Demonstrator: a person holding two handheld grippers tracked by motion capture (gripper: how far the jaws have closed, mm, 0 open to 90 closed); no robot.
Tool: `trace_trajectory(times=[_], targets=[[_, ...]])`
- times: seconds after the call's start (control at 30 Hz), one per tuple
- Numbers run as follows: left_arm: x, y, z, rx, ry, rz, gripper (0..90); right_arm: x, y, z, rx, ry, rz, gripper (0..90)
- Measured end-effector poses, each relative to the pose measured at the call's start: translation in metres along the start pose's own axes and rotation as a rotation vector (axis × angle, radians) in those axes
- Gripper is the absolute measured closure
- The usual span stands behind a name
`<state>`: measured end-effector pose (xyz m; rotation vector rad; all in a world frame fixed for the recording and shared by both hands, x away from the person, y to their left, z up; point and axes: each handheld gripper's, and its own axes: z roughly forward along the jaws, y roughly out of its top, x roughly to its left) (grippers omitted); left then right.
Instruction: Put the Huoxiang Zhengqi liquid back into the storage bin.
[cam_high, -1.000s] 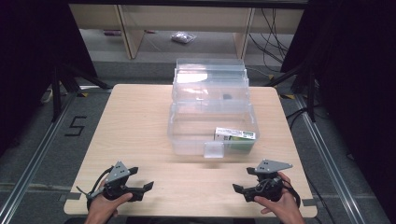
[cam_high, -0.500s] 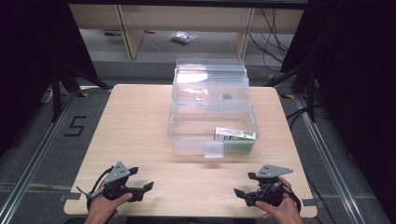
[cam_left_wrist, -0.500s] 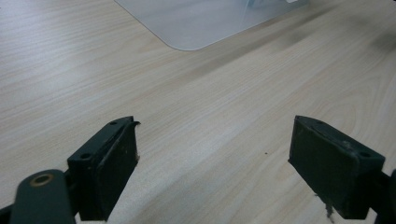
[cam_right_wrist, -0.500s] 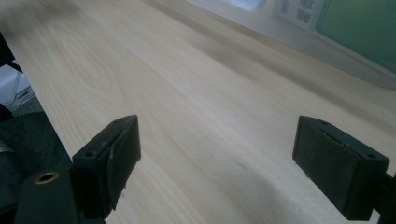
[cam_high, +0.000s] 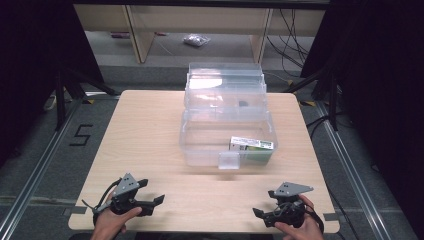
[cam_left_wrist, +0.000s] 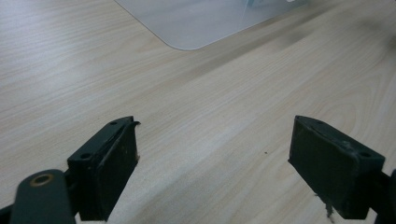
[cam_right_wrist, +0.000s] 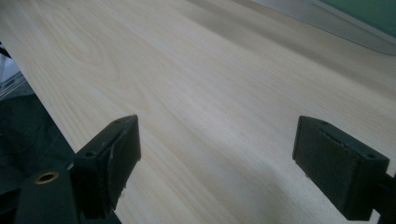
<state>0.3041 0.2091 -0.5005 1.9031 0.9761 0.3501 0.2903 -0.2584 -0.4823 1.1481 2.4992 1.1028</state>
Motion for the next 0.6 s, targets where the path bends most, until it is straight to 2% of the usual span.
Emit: trace_trajectory(times=[0.03,0.07,0.1,0.13,0.17,0.2,0.23,0.27,0.33,0.37,0.4,0.43,0.47,0.53,0.57,0.6], targets=[[-0.0001,-0.0001,0.0001,0.001,-0.001,0.0,14.8,-0.0004,-0.0005,0.0001,-0.002,0.004,-0.002,16.1],[0.0,-0.0001,0.0001,0.001,-0.001,0.001,14.8,0.0018,-0.002,-0.001,0.01,-0.002,0.033,16.1],[0.0004,0.0001,-0.0005,0.007,0.0,0.007,14.8,0.002,-0.0028,-0.0012,0.014,-0.002,0.04,16.1],[0.0004,0.0001,-0.0003,0.006,-0.001,0.007,14.8,-0.0005,-0.0033,-0.0007,0.012,-0.005,0.015,16.1],[0.0,0.0,0.0002,0.001,-0.001,0.002,14.8,0.0023,-0.0045,-0.0008,0.018,-0.011,0.052,16.1],[-0.0001,-0.0002,0.0003,0.003,0.001,-0.001,14.8,0.0022,-0.0054,0.0005,0.002,-0.019,0.048,16.1],[0.0,-0.0004,0.0005,0.004,0.0,-0.001,14.8,-0.0009,-0.005,-0.0013,0.021,-0.026,0.011,16.1],[-0.0001,-0.0004,0.0005,0.004,0.0,-0.001,14.8,0.0,-0.0055,-0.0017,0.024,-0.022,0.028,16.1],[-0.0002,-0.0002,0.0004,0.003,0.0,-0.001,14.8,0.0011,-0.0062,-0.0023,0.025,-0.028,0.03,16.1],[-0.0001,-0.0002,0.0003,0.003,0.0,-0.001,14.8,0.0009,-0.0067,-0.001,0.012,-0.016,0.024,16.1],[-0.0001,-0.0003,0.0003,0.004,0.001,-0.001,14.8,0.0015,-0.0062,-0.0018,0.029,0.005,0.039,16.1],[0.0004,-0.0002,-0.0002,0.01,0.001,0.007,14.8,-0.0012,-0.0062,-0.0008,0.018,0.0,0.003,16.1],[0.0004,-0.0002,-0.0002,0.01,0.0,0.007,14.8,0.0,-0.0063,-0.0017,0.019,-0.026,0.007,16.1],[0.0003,-0.0001,-0.0001,0.009,0.001,0.008,14.8,-0.0001,-0.0062,-0.0005,0.019,-0.009,0.008,16.1],[0.0002,-0.0002,0.0,0.009,0.001,0.006,14.8,0.0011,-0.0059,-0.0022,0.025,-0.029,0.015,16.1],[0.0003,-0.0003,-0.0001,0.01,0.001,0.006,14.8,0.0012,-0.0055,-0.0027,0.022,-0.03,0.017,16.1]])
